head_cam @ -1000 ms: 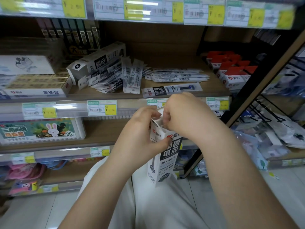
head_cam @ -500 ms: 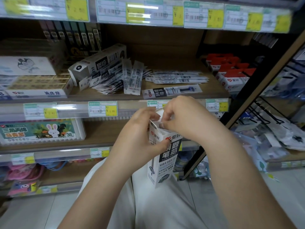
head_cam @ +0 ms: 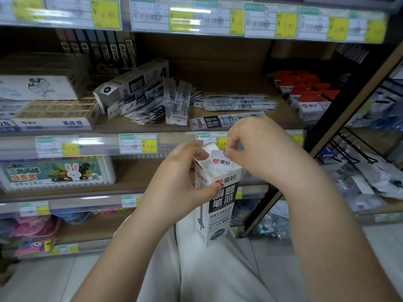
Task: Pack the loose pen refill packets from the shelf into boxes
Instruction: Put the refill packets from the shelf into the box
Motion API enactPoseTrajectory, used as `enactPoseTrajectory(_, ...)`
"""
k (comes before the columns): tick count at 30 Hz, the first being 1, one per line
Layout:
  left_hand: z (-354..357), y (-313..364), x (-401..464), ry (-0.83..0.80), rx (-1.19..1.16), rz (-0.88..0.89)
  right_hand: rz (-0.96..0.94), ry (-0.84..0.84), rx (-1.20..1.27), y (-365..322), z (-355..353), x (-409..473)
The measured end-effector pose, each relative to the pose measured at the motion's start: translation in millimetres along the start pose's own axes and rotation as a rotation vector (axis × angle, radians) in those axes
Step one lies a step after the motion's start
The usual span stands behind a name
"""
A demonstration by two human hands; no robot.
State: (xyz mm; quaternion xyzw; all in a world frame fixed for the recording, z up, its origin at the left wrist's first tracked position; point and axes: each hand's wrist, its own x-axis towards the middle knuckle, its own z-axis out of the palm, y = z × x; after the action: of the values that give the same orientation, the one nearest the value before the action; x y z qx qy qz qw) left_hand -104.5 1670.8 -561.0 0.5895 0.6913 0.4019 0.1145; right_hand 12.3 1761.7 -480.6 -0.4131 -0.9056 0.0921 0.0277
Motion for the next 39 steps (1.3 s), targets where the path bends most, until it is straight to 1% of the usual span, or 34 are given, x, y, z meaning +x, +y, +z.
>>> enactPoseTrajectory(2,0,-1,0,0.0,-0.012,-0.011,0.027,-0.025,-0.047,0,-2,-1)
enactPoseTrajectory(6,1,5,-1,-0.008,-0.031,-0.006,-0.002,-0.065,-0.096,-5,4,-1)
enactPoseTrajectory(9,2,8,-1,-0.017,-0.012,0.001,0.016,-0.157,-0.083,-9,4,2)
enactPoseTrajectory(11,2,8,-1,-0.022,0.005,0.012,-0.001,-0.183,-0.044,-6,0,-1)
enactPoseTrajectory(14,1,8,-1,-0.025,0.029,0.015,-0.024,-0.109,0.06,-4,-15,-5)
enactPoseTrajectory(16,1,8,-1,-0.028,0.023,0.012,0.04,-0.086,0.099,-3,-25,-9)
enactPoseTrajectory(18,2,9,-1,-0.03,0.007,0.014,0.054,-0.042,0.094,0,-25,-8)
enactPoseTrajectory(20,3,10,-1,-0.028,0.008,0.015,0.079,-0.026,0.031,1,-17,-9)
enactPoseTrajectory(22,3,10,-1,-0.024,0.018,0.022,0.083,0.051,-0.011,4,-9,-10)
enactPoseTrajectory(25,3,9,-1,-0.018,0.011,0.029,0.028,0.165,0.044,6,-7,-11)
enactPoseTrajectory(28,4,7,-2,-0.014,-0.005,0.037,-0.032,0.167,0.081,7,-6,-12)
enactPoseTrajectory(31,4,5,-2,-0.009,0.006,0.049,-0.026,0.164,0.046,3,-2,-16)
enactPoseTrajectory(33,3,5,-2,-0.005,0.009,0.049,-0.052,0.219,-0.017,0,0,-18)
enactPoseTrajectory(35,3,4,-2,0.001,0.012,0.052,-0.081,0.26,-0.013,-3,-2,-20)
enactPoseTrajectory(39,3,3,-3,0.002,0.016,0.057,-0.102,0.126,-0.064,-5,2,-20)
